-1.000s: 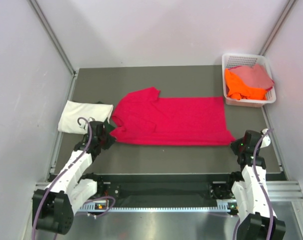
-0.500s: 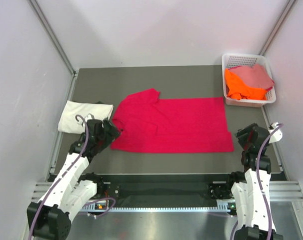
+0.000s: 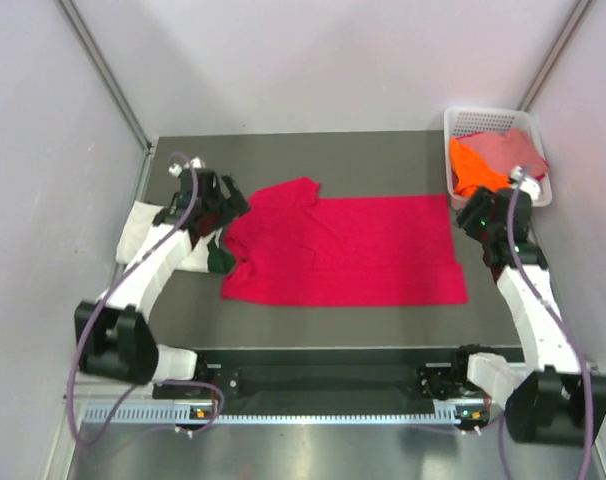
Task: Fold and stack the t-shirts
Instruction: Fold the tshirt
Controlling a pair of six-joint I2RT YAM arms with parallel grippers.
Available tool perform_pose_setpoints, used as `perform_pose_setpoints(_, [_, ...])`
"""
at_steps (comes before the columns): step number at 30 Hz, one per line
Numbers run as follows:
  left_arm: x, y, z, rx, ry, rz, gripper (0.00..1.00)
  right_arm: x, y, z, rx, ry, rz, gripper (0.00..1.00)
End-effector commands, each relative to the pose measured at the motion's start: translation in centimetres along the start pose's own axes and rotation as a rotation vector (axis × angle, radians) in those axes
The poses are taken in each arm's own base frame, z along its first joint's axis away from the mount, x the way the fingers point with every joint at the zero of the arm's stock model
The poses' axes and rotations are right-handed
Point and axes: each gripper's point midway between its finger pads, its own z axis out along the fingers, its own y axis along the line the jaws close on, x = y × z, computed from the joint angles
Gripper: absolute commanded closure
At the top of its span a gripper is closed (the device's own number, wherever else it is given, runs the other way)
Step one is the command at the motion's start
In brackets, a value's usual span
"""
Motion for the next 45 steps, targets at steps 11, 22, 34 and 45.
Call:
perform_pose_setpoints(11, [-8.3, -10.0, 18.1, 0.224, 0.001, 0.223, 0.12, -1.7, 12.0, 8.1, -0.149, 0.071, -0.235, 0.48])
perform_pose_setpoints(22, [-4.4, -12.9, 25.4, 0.437, 0.253, 0.264, 0.15, -0.1, 12.9, 9.7, -0.185, 0.107, -0.241, 0.49])
perform_pose_setpoints(34, [2.3, -12.4, 24.6, 0.465, 0.419, 0.368, 0.32, 0.7, 12.9, 10.1, -0.189, 0.137, -0.245, 0.50])
perform_pose_setpoints(45, [2.1, -9.2, 25.6, 0.338, 0.393, 0.416, 1.00, 0.9, 12.7, 10.8, -0.174, 0.159, -0.252, 0.50])
